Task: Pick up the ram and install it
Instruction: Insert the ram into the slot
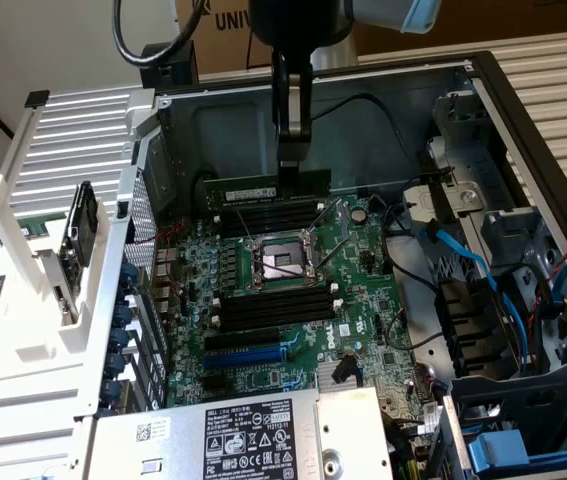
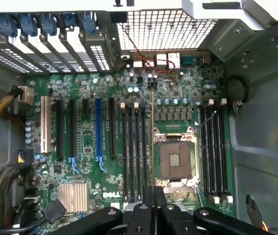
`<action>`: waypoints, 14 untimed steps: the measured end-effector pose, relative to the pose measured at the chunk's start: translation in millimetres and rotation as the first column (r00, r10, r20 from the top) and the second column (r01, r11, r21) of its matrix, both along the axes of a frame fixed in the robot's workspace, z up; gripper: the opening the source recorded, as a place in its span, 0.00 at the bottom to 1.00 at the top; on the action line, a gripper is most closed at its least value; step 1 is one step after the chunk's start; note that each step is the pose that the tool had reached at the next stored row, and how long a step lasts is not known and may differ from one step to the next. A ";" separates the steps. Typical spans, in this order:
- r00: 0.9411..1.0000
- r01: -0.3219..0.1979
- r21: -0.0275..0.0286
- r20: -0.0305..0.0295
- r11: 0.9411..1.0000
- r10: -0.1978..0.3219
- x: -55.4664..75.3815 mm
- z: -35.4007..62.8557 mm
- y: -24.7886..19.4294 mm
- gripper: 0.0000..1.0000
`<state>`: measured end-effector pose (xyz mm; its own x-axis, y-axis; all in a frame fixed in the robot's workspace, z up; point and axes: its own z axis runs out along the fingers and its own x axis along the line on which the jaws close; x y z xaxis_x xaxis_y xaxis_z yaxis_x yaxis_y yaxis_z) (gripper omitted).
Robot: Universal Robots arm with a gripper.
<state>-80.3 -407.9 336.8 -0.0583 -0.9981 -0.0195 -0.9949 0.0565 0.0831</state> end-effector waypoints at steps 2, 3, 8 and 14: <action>1.000 0.000 0.000 0.000 1.000 0.000 0.0 -3.7 0.0 0.12; 1.000 0.000 0.000 0.000 1.000 0.000 0.1 -5.5 -0.1 0.12; 1.000 0.000 0.000 0.000 1.000 0.000 0.2 -14.6 -1.4 0.12; 1.000 0.000 0.000 0.002 1.000 0.000 0.1 -25.5 -6.5 0.12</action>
<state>-80.2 -414.5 311.3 -0.0582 -0.9981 -0.0196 -0.9951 0.0565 0.0814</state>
